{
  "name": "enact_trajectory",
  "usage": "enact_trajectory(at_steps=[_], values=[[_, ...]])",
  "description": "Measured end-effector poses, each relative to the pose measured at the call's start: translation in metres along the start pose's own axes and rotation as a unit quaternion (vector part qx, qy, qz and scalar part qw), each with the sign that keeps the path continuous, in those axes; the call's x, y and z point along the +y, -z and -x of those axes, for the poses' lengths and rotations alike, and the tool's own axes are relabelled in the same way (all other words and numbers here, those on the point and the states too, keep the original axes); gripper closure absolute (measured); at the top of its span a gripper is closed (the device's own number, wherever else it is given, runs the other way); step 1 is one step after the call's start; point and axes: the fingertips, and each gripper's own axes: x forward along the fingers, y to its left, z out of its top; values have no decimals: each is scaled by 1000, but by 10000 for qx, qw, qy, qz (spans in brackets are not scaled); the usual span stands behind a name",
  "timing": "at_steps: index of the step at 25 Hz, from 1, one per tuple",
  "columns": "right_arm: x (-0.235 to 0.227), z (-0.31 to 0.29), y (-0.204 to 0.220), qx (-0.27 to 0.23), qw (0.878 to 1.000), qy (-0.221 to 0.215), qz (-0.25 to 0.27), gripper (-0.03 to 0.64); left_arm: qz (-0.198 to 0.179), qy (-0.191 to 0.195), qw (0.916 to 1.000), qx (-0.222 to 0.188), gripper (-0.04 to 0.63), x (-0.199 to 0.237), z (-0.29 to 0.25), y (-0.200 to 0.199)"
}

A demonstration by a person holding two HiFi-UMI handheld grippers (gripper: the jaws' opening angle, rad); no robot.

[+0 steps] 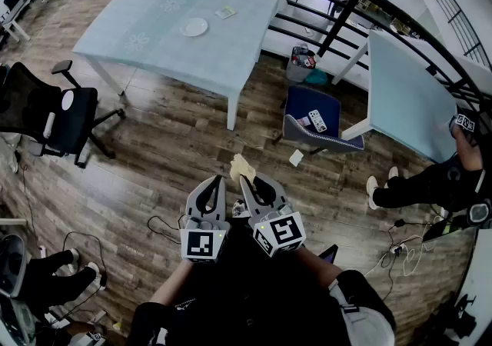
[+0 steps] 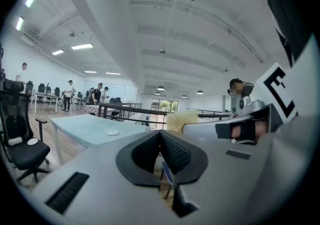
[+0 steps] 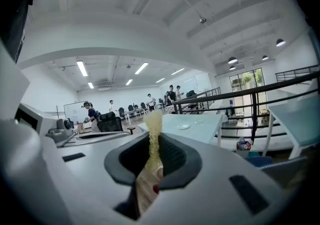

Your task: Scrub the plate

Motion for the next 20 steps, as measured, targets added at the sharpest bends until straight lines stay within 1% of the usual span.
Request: enact_trajectory(at_steps=[3,5,9,14,20], values=[[2,8,2,11,10000,-52,-15,566,-71,22,10000,3,584,-11,8,2],[3,12,2,52,9999,-129,20,565,-51,-39,10000,6,584,-16,11,3],[4,13,2,74,9997,-237,49,566,21,-171,9998,37,584,-15,11,3],[4,13,6,115,9996,-268,-9,566,12,-156,9998,85,584,-18,12,6],[3,11,6,158,9992,-342,-92,565,120,-228,9996,147,584,-14,10,8]])
